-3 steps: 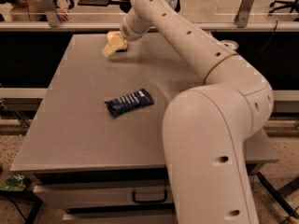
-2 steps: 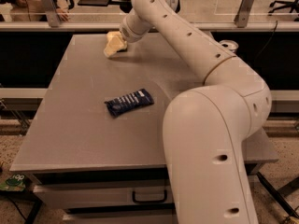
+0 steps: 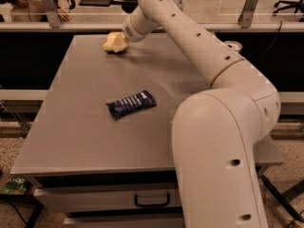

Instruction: Move sponge near redbull can

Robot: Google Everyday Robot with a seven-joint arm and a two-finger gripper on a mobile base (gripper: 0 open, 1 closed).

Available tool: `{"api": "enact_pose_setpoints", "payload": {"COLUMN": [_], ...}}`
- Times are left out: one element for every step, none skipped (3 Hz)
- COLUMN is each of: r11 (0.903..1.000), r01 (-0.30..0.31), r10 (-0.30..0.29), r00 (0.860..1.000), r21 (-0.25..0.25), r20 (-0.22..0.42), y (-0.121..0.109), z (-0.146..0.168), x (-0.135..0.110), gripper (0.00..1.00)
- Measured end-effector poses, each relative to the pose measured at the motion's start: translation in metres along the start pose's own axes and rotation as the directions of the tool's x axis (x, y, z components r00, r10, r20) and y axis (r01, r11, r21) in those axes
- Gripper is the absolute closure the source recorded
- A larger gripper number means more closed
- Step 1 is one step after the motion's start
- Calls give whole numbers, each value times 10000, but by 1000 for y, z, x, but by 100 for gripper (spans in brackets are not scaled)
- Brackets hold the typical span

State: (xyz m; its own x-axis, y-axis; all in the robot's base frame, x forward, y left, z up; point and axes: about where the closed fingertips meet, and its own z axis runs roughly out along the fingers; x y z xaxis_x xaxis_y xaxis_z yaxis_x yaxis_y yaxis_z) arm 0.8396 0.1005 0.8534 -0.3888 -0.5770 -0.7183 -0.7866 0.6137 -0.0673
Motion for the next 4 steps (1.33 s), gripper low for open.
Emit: {"api": "enact_pose_setpoints", "payload": {"r11": [9998, 9987, 9979, 9982], "r01": [181, 482, 640, 588], "r10": [-181, -489, -650, -569], "r00": [9998, 9977, 9928, 9847], "r21": [-109, -171, -132, 65], "r20": [-44, -462, -1004, -1649], "y": [4, 10, 13, 11], "z": [-22, -62, -101, -140], "x": [1, 10, 27, 50], "gripper": [87, 100, 100, 100]}}
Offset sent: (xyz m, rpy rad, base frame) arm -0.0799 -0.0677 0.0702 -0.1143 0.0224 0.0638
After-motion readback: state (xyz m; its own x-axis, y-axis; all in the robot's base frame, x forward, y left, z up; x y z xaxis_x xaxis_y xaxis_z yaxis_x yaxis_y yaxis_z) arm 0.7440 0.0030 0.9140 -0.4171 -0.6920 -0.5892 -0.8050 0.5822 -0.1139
